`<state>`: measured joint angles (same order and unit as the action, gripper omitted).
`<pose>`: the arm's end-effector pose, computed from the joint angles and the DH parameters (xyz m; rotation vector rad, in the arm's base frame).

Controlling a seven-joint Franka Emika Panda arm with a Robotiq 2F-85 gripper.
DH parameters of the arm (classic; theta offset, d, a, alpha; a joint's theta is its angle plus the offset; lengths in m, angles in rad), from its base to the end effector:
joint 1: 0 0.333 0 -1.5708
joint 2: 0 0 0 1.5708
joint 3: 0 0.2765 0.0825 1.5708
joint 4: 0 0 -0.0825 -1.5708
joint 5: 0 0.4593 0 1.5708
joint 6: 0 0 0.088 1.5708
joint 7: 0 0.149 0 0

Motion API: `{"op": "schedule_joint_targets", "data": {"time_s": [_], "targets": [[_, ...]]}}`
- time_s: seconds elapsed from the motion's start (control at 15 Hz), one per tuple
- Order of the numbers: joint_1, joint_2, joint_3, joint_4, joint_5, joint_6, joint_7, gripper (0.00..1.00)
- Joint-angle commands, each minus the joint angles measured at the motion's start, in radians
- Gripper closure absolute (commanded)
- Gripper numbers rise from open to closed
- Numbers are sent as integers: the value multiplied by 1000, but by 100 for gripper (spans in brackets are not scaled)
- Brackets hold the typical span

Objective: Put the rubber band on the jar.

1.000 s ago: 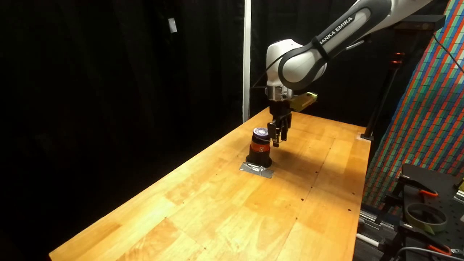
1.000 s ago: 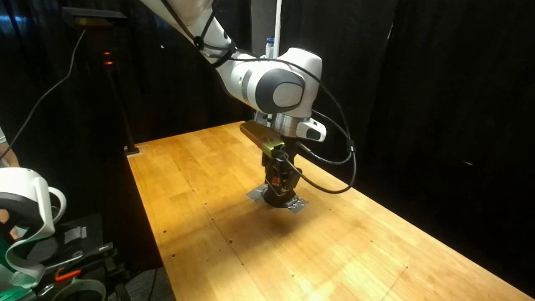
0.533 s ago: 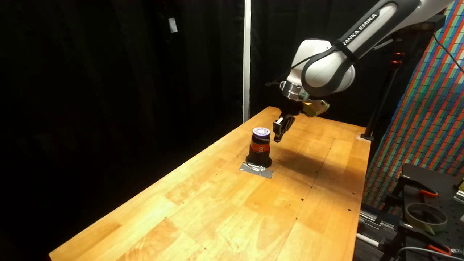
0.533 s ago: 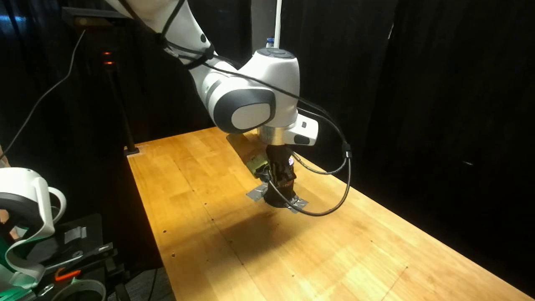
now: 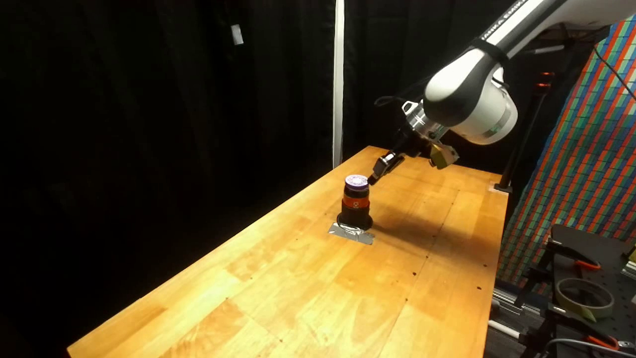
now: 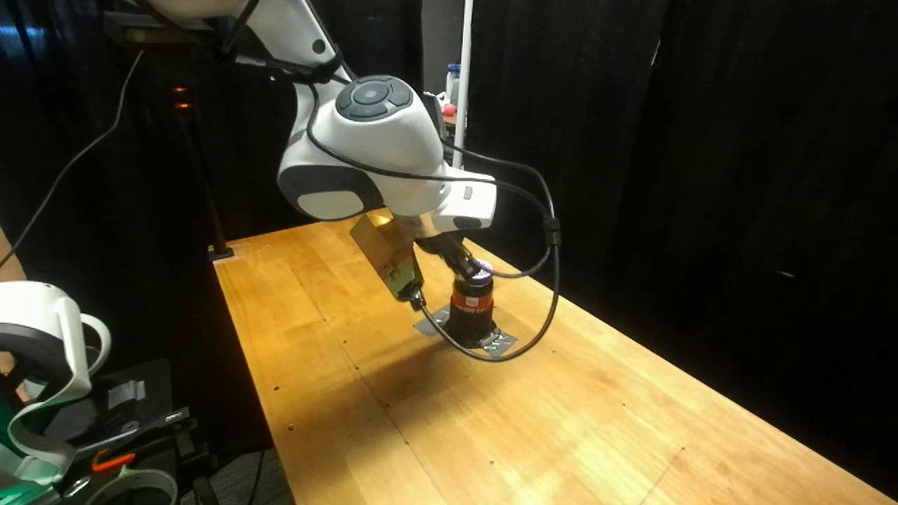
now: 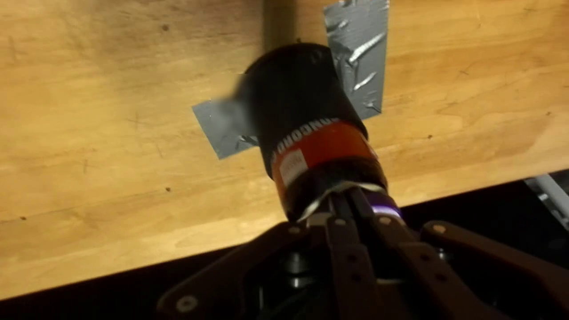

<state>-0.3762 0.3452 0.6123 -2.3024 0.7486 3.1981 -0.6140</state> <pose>0.5968 0.0981 0.1330 -2.7817 -0.0031 -0.7986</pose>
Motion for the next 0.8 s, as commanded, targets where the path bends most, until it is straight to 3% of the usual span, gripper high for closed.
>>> {"op": "schedule_joint_targets", "data": {"time_s": [0.0, 0.27, 0.33, 0.4, 0.47, 0.6, 0.73], "targets": [[-219, 86, 273, 92, 154, 86, -243, 94], [-511, 232, 573, 83, 97, 182, -369, 92], [-586, 254, 640, 37, 83, 200, -386, 76], [-634, 235, 653, -8, 81, 152, -384, 67], [-649, 190, 634, -46, 105, 100, -379, 66], [-628, 3, 522, -120, 156, -75, -320, 52], [-610, -68, 456, -182, 90, -130, -222, 36]]}}
